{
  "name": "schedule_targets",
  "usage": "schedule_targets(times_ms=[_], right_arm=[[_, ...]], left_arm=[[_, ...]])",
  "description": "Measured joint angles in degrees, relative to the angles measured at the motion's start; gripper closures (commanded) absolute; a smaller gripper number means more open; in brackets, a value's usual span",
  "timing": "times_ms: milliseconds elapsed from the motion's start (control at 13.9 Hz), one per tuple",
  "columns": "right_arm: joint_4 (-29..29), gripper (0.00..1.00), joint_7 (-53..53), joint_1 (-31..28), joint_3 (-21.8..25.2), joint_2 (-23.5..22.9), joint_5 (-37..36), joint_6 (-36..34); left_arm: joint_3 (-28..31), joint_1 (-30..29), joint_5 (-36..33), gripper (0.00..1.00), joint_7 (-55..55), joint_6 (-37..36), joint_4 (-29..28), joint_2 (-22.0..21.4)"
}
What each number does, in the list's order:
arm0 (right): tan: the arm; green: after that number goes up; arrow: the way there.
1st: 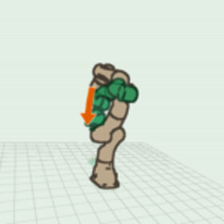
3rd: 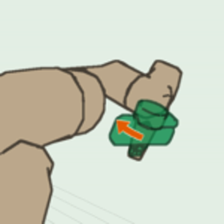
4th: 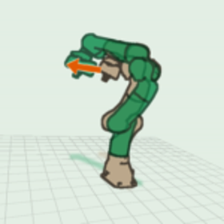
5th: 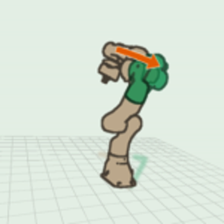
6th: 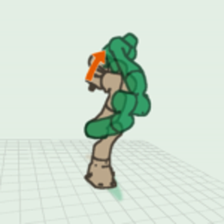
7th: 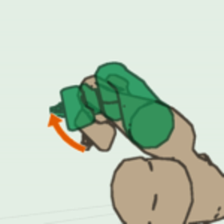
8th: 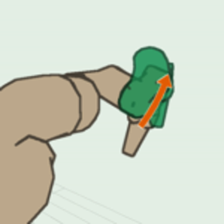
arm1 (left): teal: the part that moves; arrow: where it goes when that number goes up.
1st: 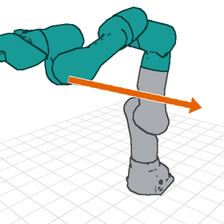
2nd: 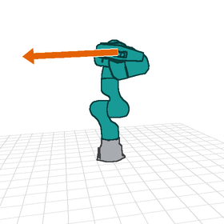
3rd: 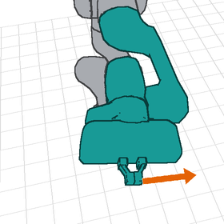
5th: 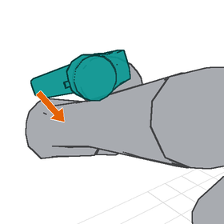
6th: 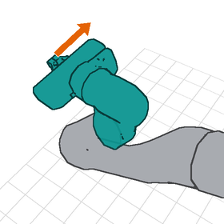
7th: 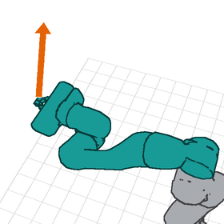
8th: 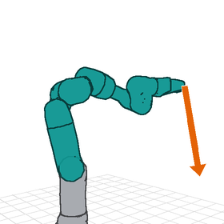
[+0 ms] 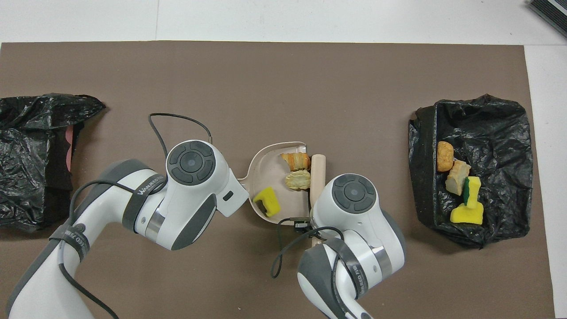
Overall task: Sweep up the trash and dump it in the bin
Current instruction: 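Sweep the remaining scraps into the dustpan held by the left gripper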
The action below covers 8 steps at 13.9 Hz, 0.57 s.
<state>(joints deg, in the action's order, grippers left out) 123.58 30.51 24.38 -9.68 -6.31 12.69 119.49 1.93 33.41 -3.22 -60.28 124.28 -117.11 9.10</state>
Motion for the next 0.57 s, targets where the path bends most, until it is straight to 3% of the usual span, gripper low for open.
schedule_targets(times_ms=[216, 575], right_arm=[[-5.8, 1.0, 0.1, 0.3, 0.2, -0.2, 0.8, -4.5], [-14.1, 1.0, -1.6, -5.5, 1.1, 7.1, -1.1, -25.5]], left_arm=[[-0.1, 0.2, 0.0, 1.0, 1.5, 0.7, -0.3, -0.1], [0.5, -2.0, 0.0, 1.0, 1.0, 2.1, 0.0, 0.0]])
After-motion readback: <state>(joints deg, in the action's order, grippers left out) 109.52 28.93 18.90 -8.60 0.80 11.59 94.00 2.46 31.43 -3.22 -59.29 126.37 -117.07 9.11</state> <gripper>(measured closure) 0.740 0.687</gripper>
